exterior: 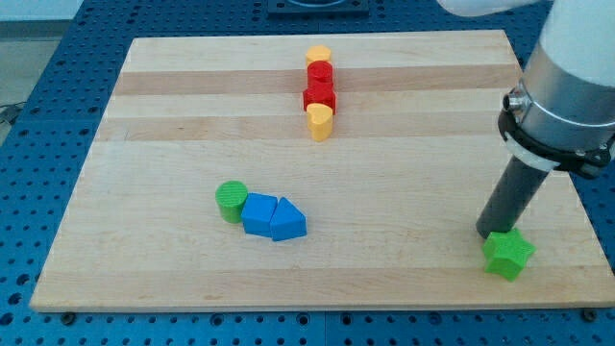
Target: Slide the green star towards the bottom right corner
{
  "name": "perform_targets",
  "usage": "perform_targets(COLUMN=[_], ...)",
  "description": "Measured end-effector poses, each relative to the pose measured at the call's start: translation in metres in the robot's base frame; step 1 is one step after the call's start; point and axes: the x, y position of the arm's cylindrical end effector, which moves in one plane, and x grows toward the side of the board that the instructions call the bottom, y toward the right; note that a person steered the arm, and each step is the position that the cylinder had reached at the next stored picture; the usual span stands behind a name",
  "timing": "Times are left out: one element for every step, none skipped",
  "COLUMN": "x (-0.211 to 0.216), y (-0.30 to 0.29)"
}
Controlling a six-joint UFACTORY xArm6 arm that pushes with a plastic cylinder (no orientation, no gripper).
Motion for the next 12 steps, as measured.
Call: perform_targets(x=[-0.004, 0.006, 0.019, 0.038, 0.040, 0.040, 0.032, 0.032, 0.028, 0.028, 0.028, 0.025], y=[-0.011, -0.030, -0.037, -0.037, -0.032, -0.031, -0.022, -0.022, -0.009, -0.007, -0.012, -0.045])
